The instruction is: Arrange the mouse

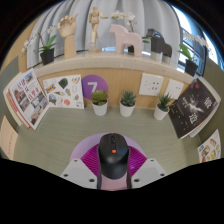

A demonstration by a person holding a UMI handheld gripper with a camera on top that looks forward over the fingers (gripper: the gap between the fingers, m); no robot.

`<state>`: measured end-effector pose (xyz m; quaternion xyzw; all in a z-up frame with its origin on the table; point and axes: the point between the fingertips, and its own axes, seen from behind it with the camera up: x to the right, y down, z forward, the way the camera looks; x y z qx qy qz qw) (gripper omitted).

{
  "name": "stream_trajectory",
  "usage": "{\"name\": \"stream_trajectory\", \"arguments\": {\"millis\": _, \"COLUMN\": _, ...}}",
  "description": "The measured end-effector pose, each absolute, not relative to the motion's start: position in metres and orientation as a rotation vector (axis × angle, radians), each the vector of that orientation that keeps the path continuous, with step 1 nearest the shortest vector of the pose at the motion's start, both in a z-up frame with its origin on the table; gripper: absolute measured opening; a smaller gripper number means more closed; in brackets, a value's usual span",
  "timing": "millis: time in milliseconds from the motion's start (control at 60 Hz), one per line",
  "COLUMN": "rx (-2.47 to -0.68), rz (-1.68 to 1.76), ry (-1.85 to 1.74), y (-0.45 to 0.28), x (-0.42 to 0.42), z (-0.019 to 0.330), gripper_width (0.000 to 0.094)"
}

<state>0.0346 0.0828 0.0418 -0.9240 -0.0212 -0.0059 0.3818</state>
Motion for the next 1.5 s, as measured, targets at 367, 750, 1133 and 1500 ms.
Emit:
{"name": "stream_trajectory", "arguments": {"millis": 367, "rx": -2.428, "rz": -0.034, "ry": -0.002, "y": 0.065, "x": 0.034, "z": -0.014, "gripper_width": 0.0463}}
{"name": "stream_trajectory", "arguments": {"millis": 750, "rx": -2.340, "rz": -0.106, "ry": 0.086, "y": 0.056, "x": 0.038, "z": 0.082, "gripper_width": 0.0853}}
{"name": "stream_trajectory", "arguments": {"millis": 1133, "rx": -2.201, "rz": -0.083, "ry": 0.110, "y": -0.031, "x": -0.033, "z": 0.236, "gripper_width": 0.0858}}
{"name": "stream_trajectory", "arguments": {"millis": 1500, "rx": -2.158, "rz": -0.075, "ry": 0.081, "y": -0.082, "x": -0.047, "z": 0.273, "gripper_width": 0.0857}}
